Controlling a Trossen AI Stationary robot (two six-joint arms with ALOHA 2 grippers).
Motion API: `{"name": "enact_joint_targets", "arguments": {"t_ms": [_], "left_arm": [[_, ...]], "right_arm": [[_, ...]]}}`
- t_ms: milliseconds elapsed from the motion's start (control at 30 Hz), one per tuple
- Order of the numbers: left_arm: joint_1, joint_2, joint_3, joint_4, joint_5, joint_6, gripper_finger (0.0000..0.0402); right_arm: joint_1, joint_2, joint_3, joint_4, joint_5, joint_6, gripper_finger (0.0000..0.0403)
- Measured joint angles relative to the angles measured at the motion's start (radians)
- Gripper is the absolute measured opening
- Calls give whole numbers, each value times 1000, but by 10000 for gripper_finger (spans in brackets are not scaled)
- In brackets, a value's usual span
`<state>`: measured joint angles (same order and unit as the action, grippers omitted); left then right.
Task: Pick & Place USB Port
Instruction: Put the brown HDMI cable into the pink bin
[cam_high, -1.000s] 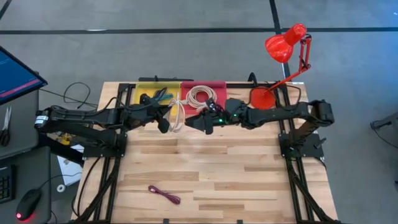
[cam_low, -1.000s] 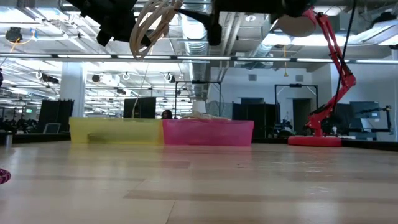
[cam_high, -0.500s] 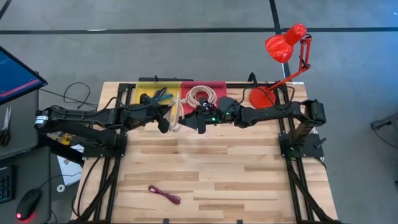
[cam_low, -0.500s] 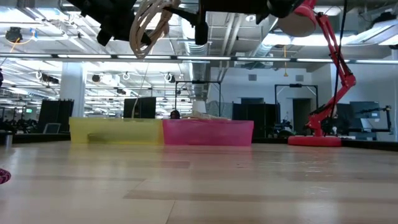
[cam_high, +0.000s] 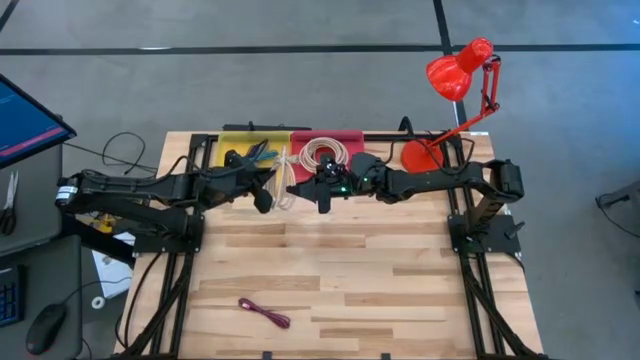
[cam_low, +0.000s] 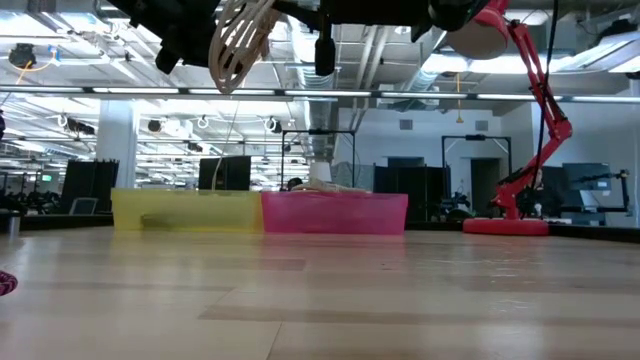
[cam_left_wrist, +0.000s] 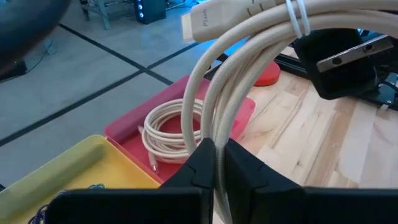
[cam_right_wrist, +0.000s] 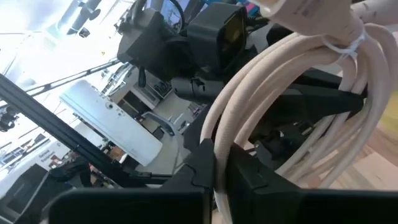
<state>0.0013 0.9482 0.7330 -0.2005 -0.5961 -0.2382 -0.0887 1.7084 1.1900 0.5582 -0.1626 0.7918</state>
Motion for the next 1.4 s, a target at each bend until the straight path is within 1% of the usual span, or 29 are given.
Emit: {"name": "enact_joint_targets", "arguments": {"t_ms": [67, 267, 500, 700, 767, 867, 1067, 1267, 1333, 1400], "left_arm": [[0, 0, 0, 0, 0, 1, 29], [0, 0, 0, -1, 2, 3, 85], [0, 0, 0, -1, 0, 3, 126], [0, 0, 0, -1, -2, 3, 151], [0, 0, 0, -3, -2, 3, 155], [0, 0, 0, -10, -3, 22, 156], [0, 0, 0, -61, -6, 24, 145], [0, 0, -1, -101, -6, 25, 131], [0, 0, -1, -101, -6, 24, 126], [0, 0, -1, -103, -6, 24, 121]], "right_arm": [[0, 0, 0, 0, 1, -6, 8], [-1, 0, 0, -1, 4, -17, 5], [-18, -2, 0, -25, 4, -33, 4], [-44, -70, 0, -175, 8, -105, 4], [-54, -103, 0, -239, 19, -139, 4], [-72, -159, 0, -337, 65, -192, 4], [-130, -232, 0, -576, 128, -271, 4], [-207, -226, -1, -760, 143, -308, 4], [-226, -203, 1, -766, 163, -328, 4], [-249, -192, -1, -817, 166, -335, 4]]}}
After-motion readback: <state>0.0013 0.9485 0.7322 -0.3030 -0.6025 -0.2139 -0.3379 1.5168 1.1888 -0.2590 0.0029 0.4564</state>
